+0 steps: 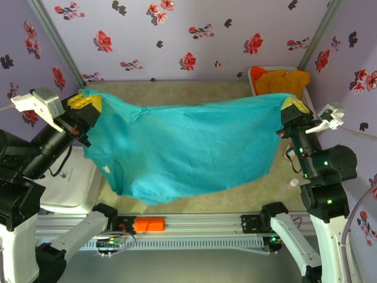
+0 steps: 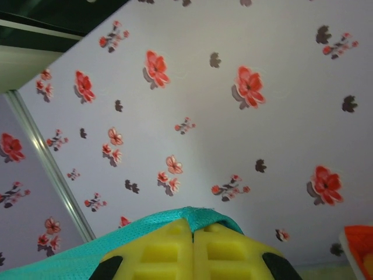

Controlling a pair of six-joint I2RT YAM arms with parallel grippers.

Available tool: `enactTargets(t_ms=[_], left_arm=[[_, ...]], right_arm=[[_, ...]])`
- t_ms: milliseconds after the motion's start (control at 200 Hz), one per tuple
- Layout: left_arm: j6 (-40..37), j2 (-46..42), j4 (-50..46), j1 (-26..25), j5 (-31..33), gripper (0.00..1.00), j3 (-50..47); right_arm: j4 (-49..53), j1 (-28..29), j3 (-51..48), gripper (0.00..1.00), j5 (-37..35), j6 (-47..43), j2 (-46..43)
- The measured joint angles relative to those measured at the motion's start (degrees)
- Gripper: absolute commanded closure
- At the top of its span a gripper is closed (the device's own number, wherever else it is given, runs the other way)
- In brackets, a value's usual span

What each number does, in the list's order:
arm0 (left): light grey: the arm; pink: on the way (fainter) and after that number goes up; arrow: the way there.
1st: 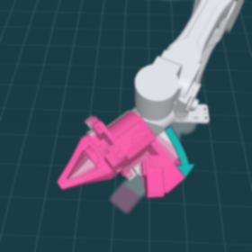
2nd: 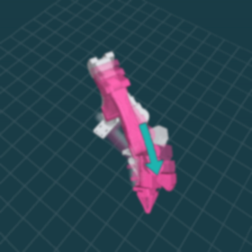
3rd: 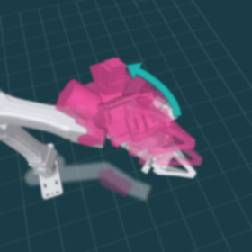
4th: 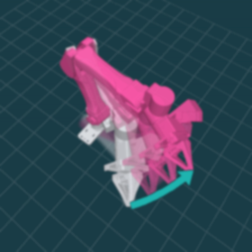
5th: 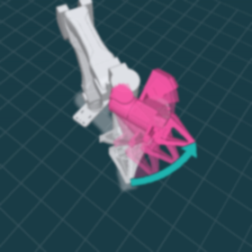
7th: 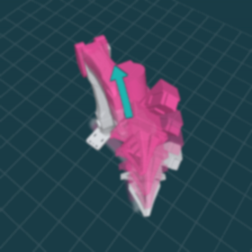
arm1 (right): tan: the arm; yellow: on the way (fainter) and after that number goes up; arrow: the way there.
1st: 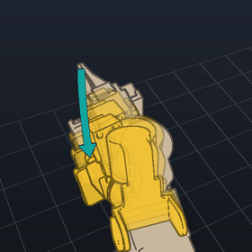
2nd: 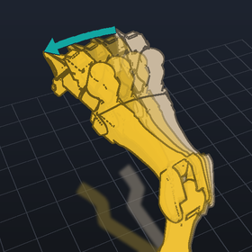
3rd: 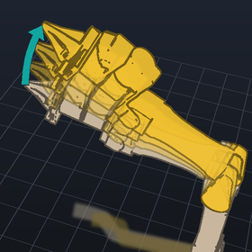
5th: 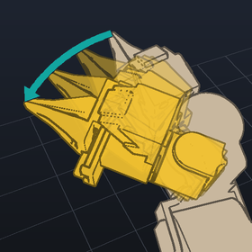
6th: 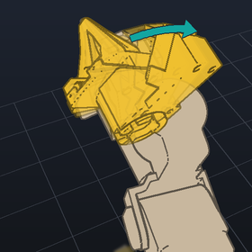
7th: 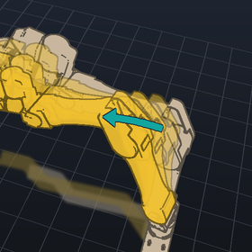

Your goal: Fold and stack the t-shirts

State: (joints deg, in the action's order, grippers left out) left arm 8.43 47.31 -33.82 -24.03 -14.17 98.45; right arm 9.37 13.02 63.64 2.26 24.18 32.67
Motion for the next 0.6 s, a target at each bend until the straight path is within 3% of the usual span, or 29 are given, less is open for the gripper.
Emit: enactTargets(t_ms=[295, 475, 600], left_arm=[[0.9, 2.7, 3.3, 0.4, 10.9, 1.00, -13.7], [4.0, 12.7, 8.5, 2.9, 12.8, 1.00, -24.2], [7.2, 22.1, 10.3, 5.7, 12.7, 1.00, -25.6]], right_arm=[[6.5, 0.0, -2.6, 1.00, -5.9, 3.4, 9.8], [5.0, -1.0, -10.7, 1.00, -9.8, 5.9, 18.6], [1.8, -3.3, -13.4, 1.00, -9.2, 8.0, 26.9]])
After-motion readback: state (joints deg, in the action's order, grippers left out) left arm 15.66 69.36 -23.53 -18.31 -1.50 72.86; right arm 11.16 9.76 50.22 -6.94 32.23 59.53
